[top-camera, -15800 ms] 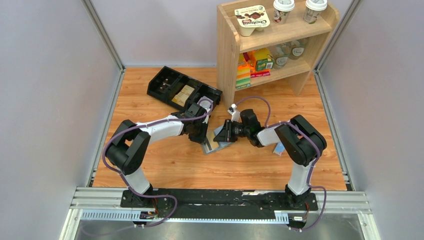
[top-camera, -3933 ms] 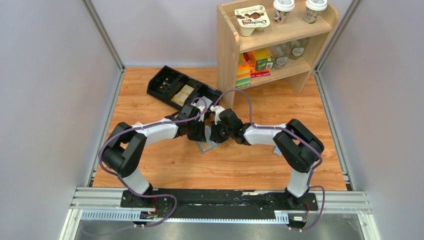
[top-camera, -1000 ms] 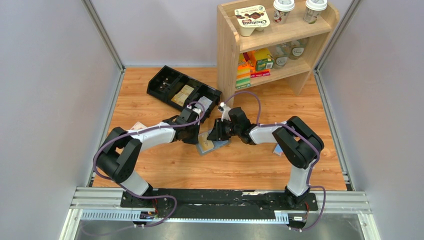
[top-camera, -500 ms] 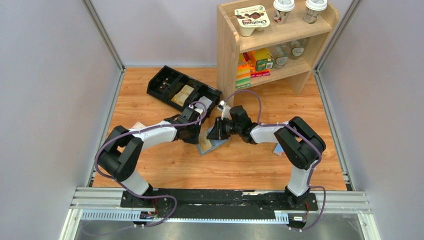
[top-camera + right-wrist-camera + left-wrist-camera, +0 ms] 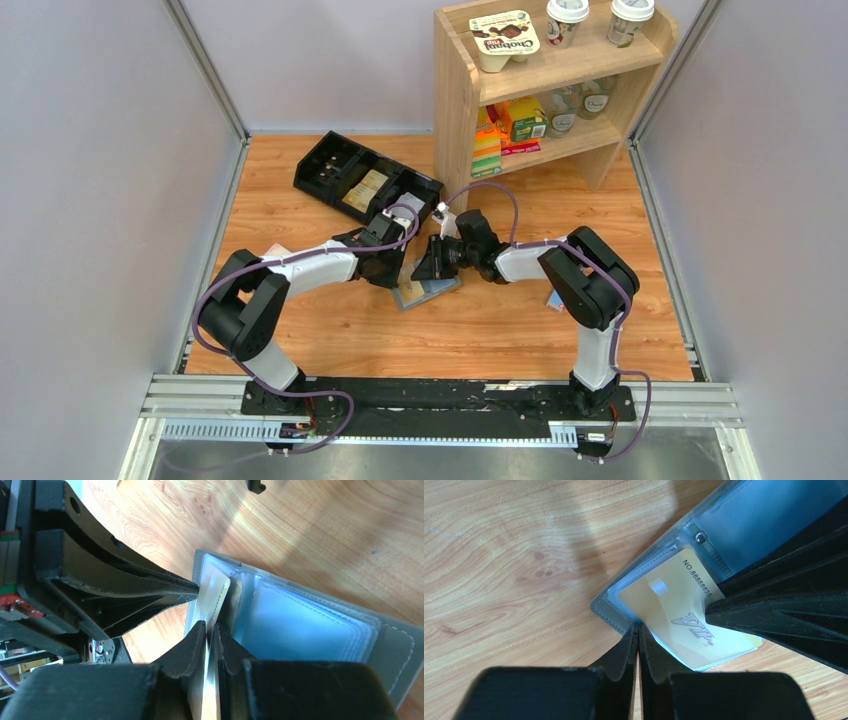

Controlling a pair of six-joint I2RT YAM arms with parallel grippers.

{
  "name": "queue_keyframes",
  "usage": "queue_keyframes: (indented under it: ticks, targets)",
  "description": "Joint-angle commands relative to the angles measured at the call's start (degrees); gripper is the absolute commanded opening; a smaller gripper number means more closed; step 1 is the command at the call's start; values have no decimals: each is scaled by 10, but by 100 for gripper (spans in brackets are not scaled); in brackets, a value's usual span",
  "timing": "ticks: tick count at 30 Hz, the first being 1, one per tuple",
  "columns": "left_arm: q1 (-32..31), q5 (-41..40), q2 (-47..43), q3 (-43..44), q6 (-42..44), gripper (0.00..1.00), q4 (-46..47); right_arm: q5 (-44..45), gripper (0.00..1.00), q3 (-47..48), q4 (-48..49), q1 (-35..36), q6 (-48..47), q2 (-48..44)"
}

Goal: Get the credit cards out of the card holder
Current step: Remove the credit card from the card holder.

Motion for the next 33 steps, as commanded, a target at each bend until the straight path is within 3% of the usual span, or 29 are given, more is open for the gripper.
queue_keyframes:
  ticks: [1, 12, 20, 33]
  targets:
    - [-13, 10, 25, 1, 10, 11, 23, -57, 14, 22, 1, 16, 22, 21]
    - [-15, 0, 24, -13, 12, 3, 3, -96, 13, -21, 62, -27, 54, 2]
    - [-15, 16, 31, -15, 16, 0, 5, -139, 8, -65, 168, -52, 107, 12]
    - [-15, 24, 26, -22, 15, 0, 14, -128, 0, -92, 121, -95, 70, -1]
